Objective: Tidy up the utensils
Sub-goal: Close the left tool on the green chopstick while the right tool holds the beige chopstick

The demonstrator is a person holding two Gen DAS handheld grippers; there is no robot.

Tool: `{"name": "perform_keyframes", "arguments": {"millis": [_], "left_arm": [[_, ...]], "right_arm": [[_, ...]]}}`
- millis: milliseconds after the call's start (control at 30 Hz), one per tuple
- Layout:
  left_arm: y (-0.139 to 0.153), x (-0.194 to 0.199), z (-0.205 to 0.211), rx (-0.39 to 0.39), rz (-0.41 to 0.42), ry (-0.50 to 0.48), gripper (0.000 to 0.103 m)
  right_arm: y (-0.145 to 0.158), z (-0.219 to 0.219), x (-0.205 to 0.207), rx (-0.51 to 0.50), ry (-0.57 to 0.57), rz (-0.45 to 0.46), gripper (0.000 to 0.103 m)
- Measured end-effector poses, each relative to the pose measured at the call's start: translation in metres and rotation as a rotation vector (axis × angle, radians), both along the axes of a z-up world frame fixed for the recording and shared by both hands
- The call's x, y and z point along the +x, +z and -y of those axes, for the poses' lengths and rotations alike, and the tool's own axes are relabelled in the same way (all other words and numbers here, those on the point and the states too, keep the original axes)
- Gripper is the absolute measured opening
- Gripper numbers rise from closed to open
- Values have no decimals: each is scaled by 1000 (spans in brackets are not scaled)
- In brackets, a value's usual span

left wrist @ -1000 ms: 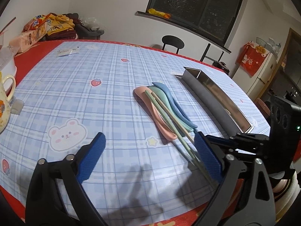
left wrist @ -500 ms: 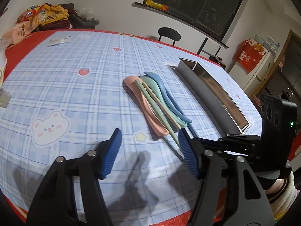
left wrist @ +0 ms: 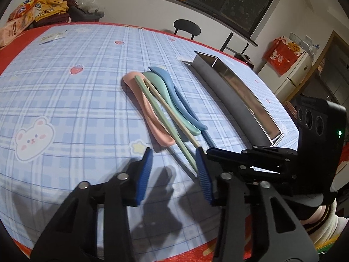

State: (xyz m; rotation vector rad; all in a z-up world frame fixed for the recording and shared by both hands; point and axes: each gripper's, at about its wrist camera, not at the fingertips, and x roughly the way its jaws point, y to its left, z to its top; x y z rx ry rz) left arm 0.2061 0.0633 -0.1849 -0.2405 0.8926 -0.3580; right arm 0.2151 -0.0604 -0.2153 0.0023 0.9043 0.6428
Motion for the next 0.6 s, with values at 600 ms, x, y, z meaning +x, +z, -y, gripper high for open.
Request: {"name": "perform_keyframes", "arguments": {"millis": [600], "left_arm": [[-11, 18, 23, -1, -80, 9, 21]], "right_arm": [[-1, 4, 2, 16, 8, -13, 8]]}}
